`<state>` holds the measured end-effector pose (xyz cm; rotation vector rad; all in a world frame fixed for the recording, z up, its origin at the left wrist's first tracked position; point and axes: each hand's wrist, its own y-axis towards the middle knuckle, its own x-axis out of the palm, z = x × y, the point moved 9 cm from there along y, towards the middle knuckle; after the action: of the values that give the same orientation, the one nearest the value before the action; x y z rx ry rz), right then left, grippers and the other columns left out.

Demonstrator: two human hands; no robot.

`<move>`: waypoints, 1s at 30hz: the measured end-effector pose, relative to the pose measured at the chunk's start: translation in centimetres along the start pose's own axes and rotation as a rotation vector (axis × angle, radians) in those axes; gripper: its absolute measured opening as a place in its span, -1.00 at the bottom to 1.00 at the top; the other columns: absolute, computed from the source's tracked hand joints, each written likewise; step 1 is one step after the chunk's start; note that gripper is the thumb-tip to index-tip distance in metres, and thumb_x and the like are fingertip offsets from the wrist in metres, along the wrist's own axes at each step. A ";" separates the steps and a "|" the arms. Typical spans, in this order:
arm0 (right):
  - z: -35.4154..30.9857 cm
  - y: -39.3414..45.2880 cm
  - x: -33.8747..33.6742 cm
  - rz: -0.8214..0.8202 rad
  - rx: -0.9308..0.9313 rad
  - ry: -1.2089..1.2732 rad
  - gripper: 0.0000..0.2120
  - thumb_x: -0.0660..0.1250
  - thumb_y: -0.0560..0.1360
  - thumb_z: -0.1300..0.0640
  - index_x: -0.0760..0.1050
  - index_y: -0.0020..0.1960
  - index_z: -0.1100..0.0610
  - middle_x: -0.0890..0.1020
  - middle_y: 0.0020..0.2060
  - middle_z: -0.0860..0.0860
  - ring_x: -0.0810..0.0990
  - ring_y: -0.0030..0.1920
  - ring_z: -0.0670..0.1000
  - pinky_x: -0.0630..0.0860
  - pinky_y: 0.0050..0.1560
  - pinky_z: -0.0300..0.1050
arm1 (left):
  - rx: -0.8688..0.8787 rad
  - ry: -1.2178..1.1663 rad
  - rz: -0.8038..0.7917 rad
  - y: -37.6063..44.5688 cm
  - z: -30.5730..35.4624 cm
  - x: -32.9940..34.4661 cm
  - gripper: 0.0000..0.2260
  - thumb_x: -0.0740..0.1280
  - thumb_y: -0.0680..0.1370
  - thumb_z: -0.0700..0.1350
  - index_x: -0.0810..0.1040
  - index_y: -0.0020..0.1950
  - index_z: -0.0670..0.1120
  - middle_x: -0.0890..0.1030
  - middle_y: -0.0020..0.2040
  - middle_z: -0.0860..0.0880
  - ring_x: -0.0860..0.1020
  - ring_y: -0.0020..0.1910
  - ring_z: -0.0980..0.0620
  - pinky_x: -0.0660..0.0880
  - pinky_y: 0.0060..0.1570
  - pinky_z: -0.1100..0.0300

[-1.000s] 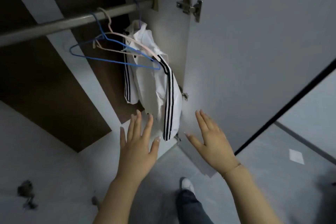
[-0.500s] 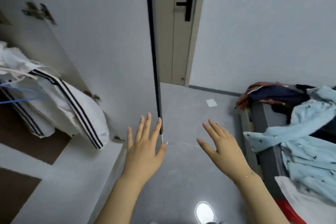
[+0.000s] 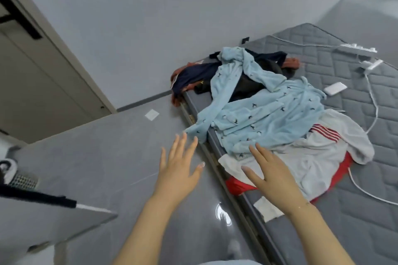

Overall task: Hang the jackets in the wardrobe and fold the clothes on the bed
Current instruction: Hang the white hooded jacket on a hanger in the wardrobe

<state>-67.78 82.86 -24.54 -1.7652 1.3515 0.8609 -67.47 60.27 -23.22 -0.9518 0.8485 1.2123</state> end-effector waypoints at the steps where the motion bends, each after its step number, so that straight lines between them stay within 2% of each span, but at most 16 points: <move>1: 2.8 -0.2 -1.0 0.008 0.048 0.006 -0.38 0.14 0.59 -0.21 0.09 0.57 -0.02 0.10 0.56 -0.07 0.07 0.55 -0.04 0.05 0.52 -0.09 | 0.045 -0.003 -0.030 1.6 2.6 1.3 -0.41 0.10 0.64 0.17 -0.12 0.59 0.18 -0.28 0.58 0.13 -0.36 0.51 0.18 -0.34 0.49 0.00; 8: 17.6 -2.4 -4.3 0.078 0.334 0.120 -0.41 0.16 0.61 -0.15 0.12 0.56 0.01 0.11 0.56 -0.04 0.08 0.55 -0.03 0.03 0.51 -0.14 | 0.261 0.019 -0.257 9.1 15.5 9.8 -0.44 0.11 0.65 0.14 -0.06 0.59 0.15 -0.22 0.59 0.12 -0.28 0.54 0.16 -0.30 0.51 0.03; 12: 23.5 -2.7 -4.4 0.100 0.481 0.166 -0.42 0.15 0.62 -0.12 0.11 0.57 0.04 0.10 0.56 -0.01 0.09 0.54 -0.01 0.13 0.50 -0.08 | 0.398 0.071 -0.359 13.0 20.2 14.5 -0.44 0.10 0.66 0.13 -0.07 0.59 0.15 -0.21 0.59 0.11 -0.24 0.56 0.14 -0.28 0.50 0.07; 16: 28.4 -2.6 -3.4 0.113 0.617 0.180 -0.42 0.14 0.63 -0.13 0.10 0.57 0.03 0.10 0.56 -0.02 0.06 0.55 -0.02 0.04 0.52 -0.13 | 0.517 0.095 -0.464 17.5 23.8 19.5 -0.44 0.10 0.66 0.11 -0.09 0.59 0.13 -0.20 0.60 0.08 -0.22 0.57 0.12 -0.24 0.53 0.04; 21: 34.8 -2.1 -2.1 0.185 0.787 0.222 -0.40 0.15 0.62 -0.15 0.08 0.58 0.00 0.08 0.57 -0.06 0.04 0.55 -0.05 0.07 0.53 -0.10 | 0.635 0.058 -0.604 22.9 28.8 27.1 -0.47 0.16 0.65 0.07 0.07 0.59 0.05 -0.04 0.61 0.02 -0.06 0.58 0.07 -0.07 0.53 0.07; 23: 37.6 -1.6 -1.1 0.197 0.831 0.220 -0.40 0.15 0.62 -0.16 0.08 0.57 -0.02 0.08 0.57 -0.08 0.04 0.55 -0.05 0.06 0.52 -0.11 | 0.621 -0.019 -0.656 25.2 30.9 30.8 -0.48 0.22 0.64 0.02 0.17 0.57 -0.01 0.11 0.59 -0.03 0.09 0.56 0.01 0.06 0.50 0.11; 26: 42.4 -0.5 0.9 0.221 0.864 0.222 -0.42 0.16 0.62 -0.15 0.11 0.57 -0.02 0.11 0.56 -0.07 0.08 0.55 -0.05 0.07 0.49 -0.13 | 0.443 -0.191 -0.729 29.0 33.6 37.3 -0.54 0.29 0.61 -0.06 0.30 0.50 -0.08 0.35 0.48 -0.07 0.31 0.45 -0.01 0.22 0.42 0.16; 28: 45.9 0.2 2.7 0.212 0.875 0.236 -0.43 0.16 0.62 -0.12 0.12 0.56 -0.01 0.12 0.56 -0.06 0.09 0.54 -0.04 0.08 0.49 -0.12 | 0.355 -0.237 -0.703 31.4 35.2 41.7 -0.54 0.32 0.60 -0.10 0.33 0.48 -0.13 0.40 0.43 -0.11 0.36 0.42 -0.04 0.27 0.41 0.12; 30: 49.1 0.6 5.0 0.176 0.887 0.274 -0.44 0.15 0.63 -0.11 0.10 0.57 -0.01 0.10 0.56 -0.05 0.06 0.54 -0.04 0.07 0.49 -0.11 | 0.384 -0.197 -0.644 33.4 36.8 45.9 -0.51 0.34 0.58 -0.11 0.31 0.49 -0.13 0.36 0.45 -0.14 0.32 0.43 -0.08 0.22 0.40 0.13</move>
<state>-70.79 122.69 -53.48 -1.0870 1.7214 0.0343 -91.97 114.19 -55.95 -0.6951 0.5254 0.5472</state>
